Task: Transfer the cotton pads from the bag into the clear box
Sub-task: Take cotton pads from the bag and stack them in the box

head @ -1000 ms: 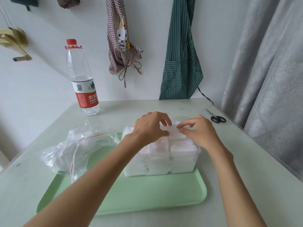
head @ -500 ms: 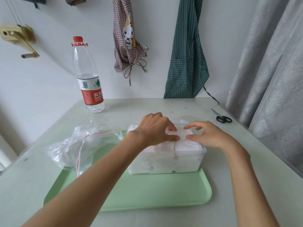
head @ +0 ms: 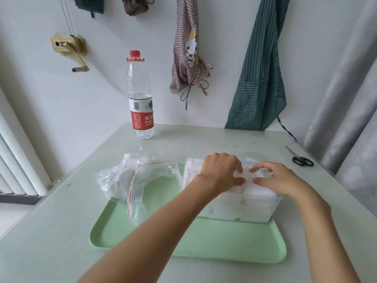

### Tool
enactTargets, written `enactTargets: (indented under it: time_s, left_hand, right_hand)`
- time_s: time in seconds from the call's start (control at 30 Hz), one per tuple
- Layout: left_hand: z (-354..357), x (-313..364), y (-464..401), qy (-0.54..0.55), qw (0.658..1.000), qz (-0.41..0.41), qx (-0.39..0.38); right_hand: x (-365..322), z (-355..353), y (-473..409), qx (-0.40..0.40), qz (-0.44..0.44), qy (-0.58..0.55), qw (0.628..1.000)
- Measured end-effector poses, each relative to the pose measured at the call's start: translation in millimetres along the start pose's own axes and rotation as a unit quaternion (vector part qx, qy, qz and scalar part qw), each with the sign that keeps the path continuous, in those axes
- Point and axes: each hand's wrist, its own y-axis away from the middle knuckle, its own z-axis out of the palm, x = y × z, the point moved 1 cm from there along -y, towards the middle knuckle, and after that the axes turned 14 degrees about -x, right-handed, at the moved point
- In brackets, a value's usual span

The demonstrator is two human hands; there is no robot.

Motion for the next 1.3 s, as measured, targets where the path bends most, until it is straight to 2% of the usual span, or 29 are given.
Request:
enactTargets:
  time_s: [0.13,0.27,0.4,0.47,0.53,0.63,0.67,0.73,0.8,0.9,1.03,1.1,1.17,1.23,1.3]
  left_hand:
    - [0.6,0.6,-0.7,0.002,1.0,-0.003,-0.01]
    - [-9.5,-6.5,8.9,0.11,0.993,0.006,-0.029]
    - [-29.8,-32.5,34.3,0.159,0.987,-0.021,0.015]
    - [-43.7,-55.8,52.9,0.175,0.982,-0.048,0.045]
    - [-58.1,-81.6,77.9,0.176,0.977,-0.095,0.079]
    - [-75.9,-114.5,120.5,0.104,0.962,-0.227,0.112]
    - [-77.7,-125.1,135.0,0.059,0.955,-0.276,0.094]
    - [-72.6,-137.3,150.3,-0.021,0.939,-0.343,0.009]
    - [-61.0,-148.1,154.7,-0.032,0.926,-0.372,-0.057]
    - [-42.8,-163.0,145.6,0.043,0.917,-0.386,-0.09]
    - [-37.6,-182.7,136.7,0.181,0.907,-0.36,-0.122]
    - [-42.1,-189.7,137.9,0.205,0.912,-0.341,-0.096]
    - [-49.9,-186.0,140.5,0.211,0.923,-0.32,-0.035]
    - [-55.2,-180.0,141.9,0.21,0.932,-0.294,0.038]
    - [-58.5,-173.4,143.6,0.231,0.938,-0.252,0.064]
  right_hand:
    - [-1.7,-1.6,1.2,0.014,-0.001,0.008,1.0]
    - [-5.6,-3.5,7.3,0.076,-0.014,0.015,0.997]
    - [-20.5,1.2,18.7,0.177,-0.057,0.03,0.982]
    - [-37.0,10.4,24.0,0.187,-0.1,0.019,0.977]
    - [-57.2,23.7,27.4,0.164,-0.133,0.013,0.977]
    - [-84.6,45.5,32.1,0.136,-0.171,0.021,0.976]
    - [-94.9,53.9,33.6,0.126,-0.183,0.025,0.975]
    - [-110.6,69.5,35.1,0.106,-0.195,0.038,0.974]
    - [-126.9,85.8,33.5,0.084,-0.199,0.062,0.974]
    - [-143.1,105.0,29.6,0.047,-0.197,0.082,0.976]
    - [-149.9,113.8,26.2,0.031,-0.196,0.113,0.974]
    - [-149.7,112.5,24.9,0.034,-0.197,0.129,0.971]
    - [-147.1,110.0,22.2,0.038,-0.197,0.135,0.97]
    - [-145.0,108.9,21.0,0.051,-0.199,0.115,0.972]
    - [-144.0,108.7,20.4,0.076,-0.204,0.084,0.972]
